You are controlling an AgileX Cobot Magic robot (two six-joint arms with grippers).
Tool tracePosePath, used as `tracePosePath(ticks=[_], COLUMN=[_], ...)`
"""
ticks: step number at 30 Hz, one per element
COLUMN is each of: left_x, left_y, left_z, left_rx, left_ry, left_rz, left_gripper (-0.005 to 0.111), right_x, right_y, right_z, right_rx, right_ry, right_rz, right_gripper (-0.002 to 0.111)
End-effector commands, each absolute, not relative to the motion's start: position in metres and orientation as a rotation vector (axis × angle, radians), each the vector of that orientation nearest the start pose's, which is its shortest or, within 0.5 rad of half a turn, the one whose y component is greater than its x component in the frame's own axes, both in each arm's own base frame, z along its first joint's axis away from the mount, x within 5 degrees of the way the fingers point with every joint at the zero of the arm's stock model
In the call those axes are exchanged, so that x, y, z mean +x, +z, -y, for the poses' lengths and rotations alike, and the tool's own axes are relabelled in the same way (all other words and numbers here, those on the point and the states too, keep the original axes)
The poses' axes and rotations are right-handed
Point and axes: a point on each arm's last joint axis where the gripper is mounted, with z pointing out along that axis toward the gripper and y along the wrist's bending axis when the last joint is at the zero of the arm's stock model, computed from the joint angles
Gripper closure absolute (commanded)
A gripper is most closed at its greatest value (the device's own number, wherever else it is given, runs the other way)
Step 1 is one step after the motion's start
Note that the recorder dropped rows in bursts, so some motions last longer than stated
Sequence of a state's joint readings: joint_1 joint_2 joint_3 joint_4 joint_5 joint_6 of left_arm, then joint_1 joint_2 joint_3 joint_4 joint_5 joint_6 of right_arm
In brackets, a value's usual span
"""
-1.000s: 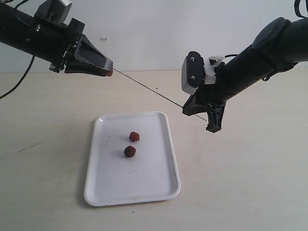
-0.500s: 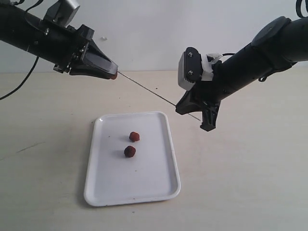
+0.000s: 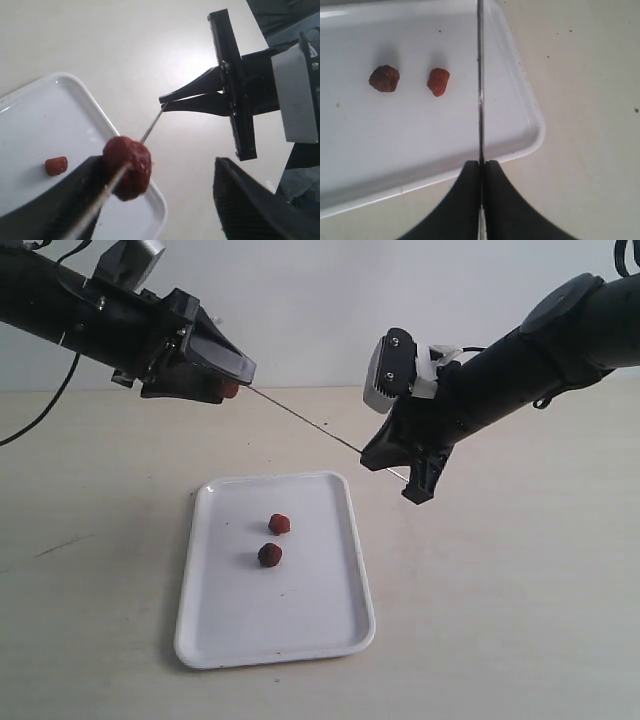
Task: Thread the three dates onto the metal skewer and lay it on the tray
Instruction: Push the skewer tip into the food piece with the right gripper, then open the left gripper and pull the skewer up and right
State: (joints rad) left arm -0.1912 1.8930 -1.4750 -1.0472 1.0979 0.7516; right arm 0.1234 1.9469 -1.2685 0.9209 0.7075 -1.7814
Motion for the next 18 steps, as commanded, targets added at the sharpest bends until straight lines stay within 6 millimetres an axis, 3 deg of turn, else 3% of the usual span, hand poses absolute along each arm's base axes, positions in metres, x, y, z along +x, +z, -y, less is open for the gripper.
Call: tracePosePath(ticks=[1, 9, 13, 18], left_x=[0.376, 0.377, 0.379, 0.376], left_y=[0.274, 0.291, 0.288, 0.278], left_z=[0.146, 0.129, 0.116, 0.115], left_rx=[0.618, 0.586, 0.584, 0.648], left_ry=[-1.169, -1.106, -1.059, -0.984], left_rz=[-2.374, -2.319, -2.34, -2.406], left_gripper=[0.041, 0.04, 0.04, 0.04], right_x=[0.392, 0.396, 0.397, 0.403], right_y=[0.19, 0.194, 0.197, 0.197], right_z=[-0.097, -0.098, -0.1, -0.096], right_rx=[-1.352, -1.215, -1.137, -0.958], right_ry=[0.344, 0.384, 0.427, 0.421], right_rz=[-1.999, -2.03, -2.032, -2.11], right_gripper=[0.108, 0.108, 0.108, 0.108])
